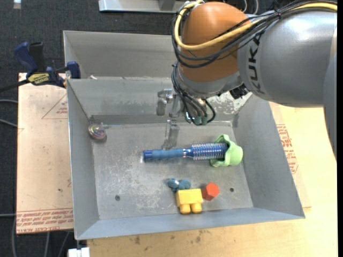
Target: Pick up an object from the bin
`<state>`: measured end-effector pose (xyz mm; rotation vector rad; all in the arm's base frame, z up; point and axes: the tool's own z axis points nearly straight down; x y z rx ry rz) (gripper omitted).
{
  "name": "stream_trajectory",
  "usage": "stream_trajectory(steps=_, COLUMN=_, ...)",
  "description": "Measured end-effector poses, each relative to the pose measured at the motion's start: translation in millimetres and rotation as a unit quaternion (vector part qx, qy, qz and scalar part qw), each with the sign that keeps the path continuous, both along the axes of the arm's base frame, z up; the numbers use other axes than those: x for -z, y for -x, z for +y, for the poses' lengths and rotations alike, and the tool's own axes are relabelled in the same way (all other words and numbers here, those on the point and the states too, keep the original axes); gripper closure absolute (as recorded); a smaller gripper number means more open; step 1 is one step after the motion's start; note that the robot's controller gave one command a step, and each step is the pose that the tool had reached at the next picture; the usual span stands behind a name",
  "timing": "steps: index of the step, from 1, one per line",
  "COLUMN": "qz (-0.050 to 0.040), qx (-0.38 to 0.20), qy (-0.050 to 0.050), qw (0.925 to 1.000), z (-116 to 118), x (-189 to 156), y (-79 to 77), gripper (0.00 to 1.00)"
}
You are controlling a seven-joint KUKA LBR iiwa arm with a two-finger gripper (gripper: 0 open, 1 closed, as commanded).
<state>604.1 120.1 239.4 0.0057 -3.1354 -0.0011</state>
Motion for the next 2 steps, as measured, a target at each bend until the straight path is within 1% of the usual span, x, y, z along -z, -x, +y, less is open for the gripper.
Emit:
stream_trajectory(steps=1, qz=0.0005, qx=0.025, qy=0.002, qw=0.9997, z=-58.6, x=74.8, y=6.0, gripper=0.0)
stream_trajectory(steps=2, qz=-0.0003, qx=0.028, qy=0.0, qw=0.9996, z=-40.6, x=174.0, y=-1.2, gripper=0.0)
